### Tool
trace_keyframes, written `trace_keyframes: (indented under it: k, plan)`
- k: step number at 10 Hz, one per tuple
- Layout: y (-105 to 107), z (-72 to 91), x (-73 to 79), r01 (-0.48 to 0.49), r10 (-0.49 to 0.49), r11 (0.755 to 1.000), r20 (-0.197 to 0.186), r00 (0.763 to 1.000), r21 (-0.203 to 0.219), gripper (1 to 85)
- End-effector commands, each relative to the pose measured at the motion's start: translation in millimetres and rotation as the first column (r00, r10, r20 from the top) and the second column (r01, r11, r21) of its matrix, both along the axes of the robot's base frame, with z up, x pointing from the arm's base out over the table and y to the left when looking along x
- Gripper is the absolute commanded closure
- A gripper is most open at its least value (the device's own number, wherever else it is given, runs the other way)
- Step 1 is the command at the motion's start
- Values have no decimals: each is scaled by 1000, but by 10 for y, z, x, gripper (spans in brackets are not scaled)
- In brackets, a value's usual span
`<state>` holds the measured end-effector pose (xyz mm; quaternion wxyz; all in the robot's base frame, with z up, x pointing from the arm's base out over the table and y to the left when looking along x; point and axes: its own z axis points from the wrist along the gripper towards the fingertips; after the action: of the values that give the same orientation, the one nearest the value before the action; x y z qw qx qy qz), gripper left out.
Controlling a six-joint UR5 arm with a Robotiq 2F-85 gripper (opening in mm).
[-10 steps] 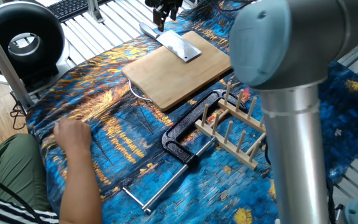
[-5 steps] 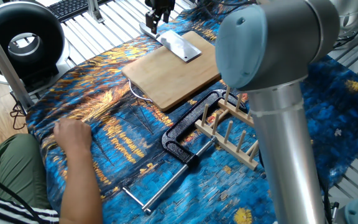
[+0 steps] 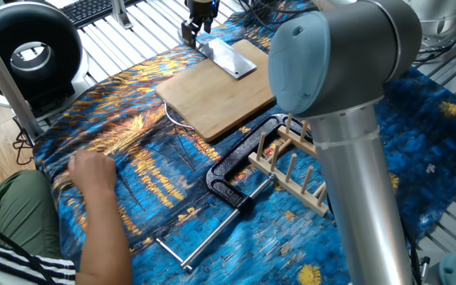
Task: Put the knife on the knife rack
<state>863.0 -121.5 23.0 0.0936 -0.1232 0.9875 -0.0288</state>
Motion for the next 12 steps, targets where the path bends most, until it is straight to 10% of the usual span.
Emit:
trace_keyframes:
  k: [1,12]
  plan:
    - [5,-104,60,12,-12,1000,12,1000,4,207]
    - [-124,-196,141,19,-17,999,44,999,-44,230]
